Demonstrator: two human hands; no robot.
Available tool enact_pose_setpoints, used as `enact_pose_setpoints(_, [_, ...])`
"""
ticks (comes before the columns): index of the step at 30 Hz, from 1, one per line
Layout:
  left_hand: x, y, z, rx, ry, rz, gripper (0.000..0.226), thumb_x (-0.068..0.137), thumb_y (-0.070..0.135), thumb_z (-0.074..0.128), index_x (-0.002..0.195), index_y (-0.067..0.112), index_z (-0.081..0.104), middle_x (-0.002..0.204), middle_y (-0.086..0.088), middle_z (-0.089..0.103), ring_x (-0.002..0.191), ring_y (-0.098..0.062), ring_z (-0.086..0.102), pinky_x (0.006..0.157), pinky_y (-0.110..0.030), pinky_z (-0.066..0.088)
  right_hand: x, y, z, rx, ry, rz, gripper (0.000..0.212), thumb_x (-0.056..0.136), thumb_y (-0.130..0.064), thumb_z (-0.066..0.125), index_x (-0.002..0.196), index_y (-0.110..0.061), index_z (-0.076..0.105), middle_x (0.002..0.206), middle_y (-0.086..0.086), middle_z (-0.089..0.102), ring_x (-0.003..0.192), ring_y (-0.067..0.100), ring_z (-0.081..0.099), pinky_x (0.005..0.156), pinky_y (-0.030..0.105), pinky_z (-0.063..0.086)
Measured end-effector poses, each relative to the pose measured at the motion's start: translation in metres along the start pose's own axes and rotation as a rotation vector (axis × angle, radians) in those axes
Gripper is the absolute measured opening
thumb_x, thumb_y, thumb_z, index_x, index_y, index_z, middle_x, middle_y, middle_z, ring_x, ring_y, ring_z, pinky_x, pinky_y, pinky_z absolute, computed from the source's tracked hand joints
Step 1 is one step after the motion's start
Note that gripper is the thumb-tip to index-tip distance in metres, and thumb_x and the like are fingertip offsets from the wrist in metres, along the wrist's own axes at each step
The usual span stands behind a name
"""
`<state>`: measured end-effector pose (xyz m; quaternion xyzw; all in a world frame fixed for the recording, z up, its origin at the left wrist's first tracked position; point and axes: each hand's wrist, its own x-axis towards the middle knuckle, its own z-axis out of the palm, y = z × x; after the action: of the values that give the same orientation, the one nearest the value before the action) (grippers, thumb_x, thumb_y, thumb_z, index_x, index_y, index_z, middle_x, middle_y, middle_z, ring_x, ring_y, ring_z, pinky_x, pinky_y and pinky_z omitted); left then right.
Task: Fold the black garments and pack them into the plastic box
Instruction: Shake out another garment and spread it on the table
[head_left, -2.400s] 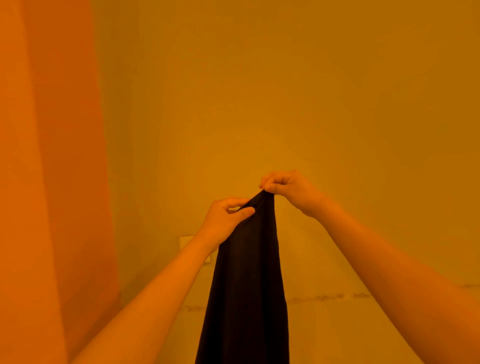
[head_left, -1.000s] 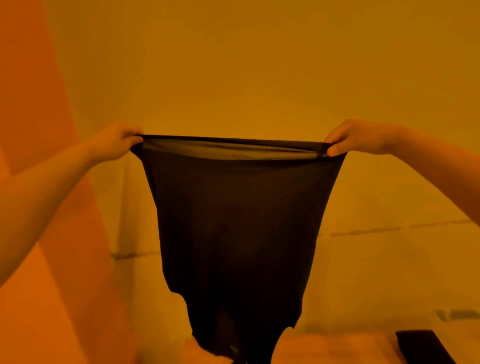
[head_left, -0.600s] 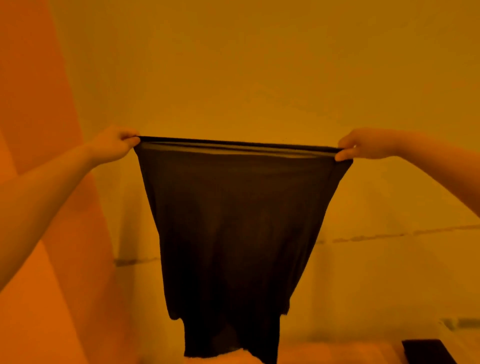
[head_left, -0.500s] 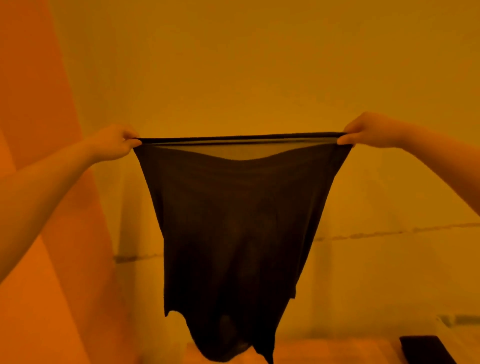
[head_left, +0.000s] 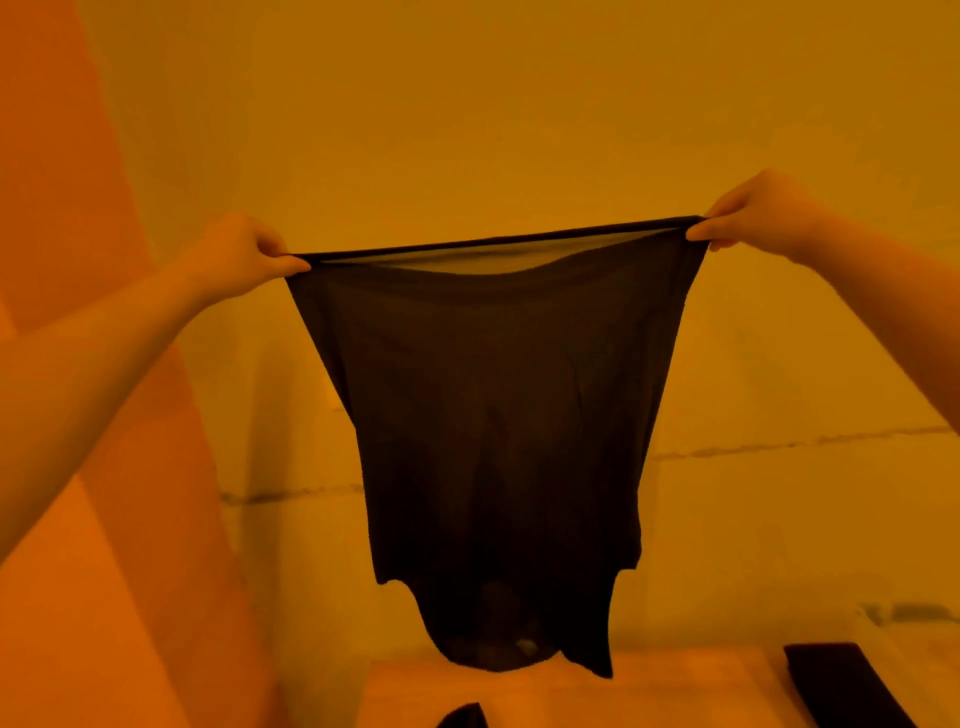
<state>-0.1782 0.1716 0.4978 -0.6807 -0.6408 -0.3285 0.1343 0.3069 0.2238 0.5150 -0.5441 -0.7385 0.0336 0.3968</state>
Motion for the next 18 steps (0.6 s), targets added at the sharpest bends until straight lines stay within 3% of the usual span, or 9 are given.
enact_pose_setpoints(5, [-0.003,0.007,0.0,0.128,-0.108,0.081,0.029,0.083,0.027,0.065,0.076,-0.001,0.063,0.072,-0.018,0.058,0.061,-0.023,0.046,0.053,-0.03,0.032,0.0,0.005,0.002,0.027,0.009,0.034,0.019,0.085,-0.02,0.065,0.097,-0.004,0.066,0.066,0.0,0.057,0.048,-0.001,0.055,0.053,0.019,0.034])
enact_pose_setpoints(9, [-0.002,0.003,0.003,0.198,-0.167,0.156,0.027,0.082,0.021,0.067,0.081,-0.005,0.067,0.08,-0.021,0.064,0.074,-0.031,0.055,0.063,-0.033,0.038,0.005,0.019,0.006,0.158,0.029,0.074,0.017,0.086,-0.015,0.064,0.097,-0.002,0.066,0.044,-0.011,0.059,0.043,-0.008,0.055,0.049,0.01,0.045])
enact_pose_setpoints(14, [-0.002,0.003,0.007,0.278,-0.192,0.215,0.033,0.087,0.024,0.063,0.061,0.004,0.056,0.066,-0.016,0.057,0.063,-0.027,0.05,0.06,-0.033,0.035,0.012,0.03,0.015,0.251,0.049,0.083,0.015,0.086,-0.008,0.062,0.098,0.001,0.065,0.07,0.003,0.058,0.044,-0.008,0.056,0.05,0.006,0.046])
enact_pose_setpoints(18, [-0.002,0.002,0.006,0.253,-0.236,0.159,0.044,0.087,0.027,0.062,0.051,0.013,0.041,0.052,-0.004,0.04,0.049,-0.016,0.036,0.05,-0.029,0.026,0.009,0.032,0.011,0.238,-0.013,0.074,0.009,0.086,-0.008,0.061,0.078,-0.008,0.064,0.064,-0.002,0.06,0.045,-0.008,0.056,0.052,0.009,0.046])
